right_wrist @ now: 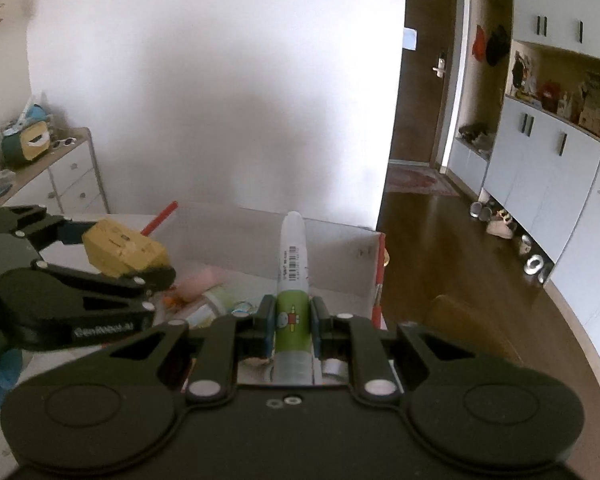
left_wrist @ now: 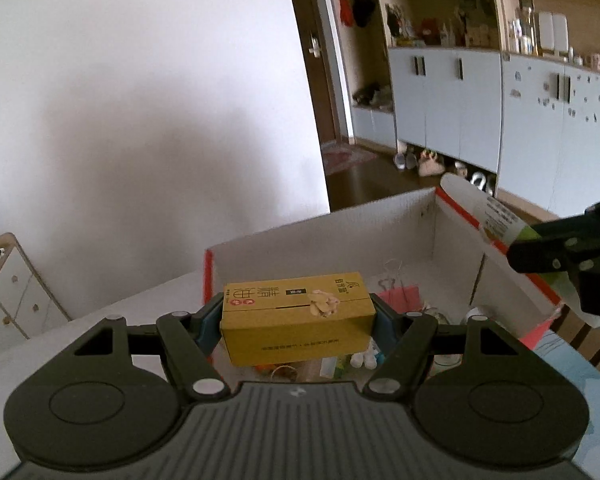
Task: Organize rigid objects
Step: 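Carry the yellow box and the glue stick over the red box with both tools, then open both tools to drop the yellow box and glue stick into the box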
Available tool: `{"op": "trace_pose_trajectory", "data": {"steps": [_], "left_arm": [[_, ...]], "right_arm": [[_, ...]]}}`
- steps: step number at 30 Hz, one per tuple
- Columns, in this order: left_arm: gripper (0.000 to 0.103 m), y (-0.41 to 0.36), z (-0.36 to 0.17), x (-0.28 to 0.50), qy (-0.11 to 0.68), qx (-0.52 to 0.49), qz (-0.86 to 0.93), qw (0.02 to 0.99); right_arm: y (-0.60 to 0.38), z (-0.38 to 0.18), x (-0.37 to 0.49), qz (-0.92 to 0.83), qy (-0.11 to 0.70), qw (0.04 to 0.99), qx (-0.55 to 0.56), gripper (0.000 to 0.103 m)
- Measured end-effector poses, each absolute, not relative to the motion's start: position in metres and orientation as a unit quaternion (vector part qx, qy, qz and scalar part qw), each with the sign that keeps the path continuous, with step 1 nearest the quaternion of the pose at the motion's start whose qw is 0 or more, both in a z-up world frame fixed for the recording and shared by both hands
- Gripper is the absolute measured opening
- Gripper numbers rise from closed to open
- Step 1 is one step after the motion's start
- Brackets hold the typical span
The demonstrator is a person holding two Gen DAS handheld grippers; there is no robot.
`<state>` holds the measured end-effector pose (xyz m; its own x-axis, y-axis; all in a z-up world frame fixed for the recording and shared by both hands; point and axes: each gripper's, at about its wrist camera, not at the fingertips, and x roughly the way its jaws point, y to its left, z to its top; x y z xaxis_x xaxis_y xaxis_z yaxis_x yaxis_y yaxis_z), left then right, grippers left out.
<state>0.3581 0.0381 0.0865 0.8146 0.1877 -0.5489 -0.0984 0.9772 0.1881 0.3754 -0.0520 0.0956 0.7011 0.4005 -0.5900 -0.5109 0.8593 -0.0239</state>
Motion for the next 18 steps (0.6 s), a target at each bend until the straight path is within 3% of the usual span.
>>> {"op": "trace_pose_trajectory", "data": {"steps": [9,18], "left_arm": [[0.073,0.037,0.055,0.412,0.345,0.091,0.055,0.932],[0.073,0.048,0.035,0.452,0.408,0.036,0.036,0.912]], "right_arm": [[-0.033,0.06,0.404,0.246,0.33,0.906,-0.098,0.016],[-0.027,0.031,0.422,0.249,0.359,0.893,-0.102,0.016]]}}
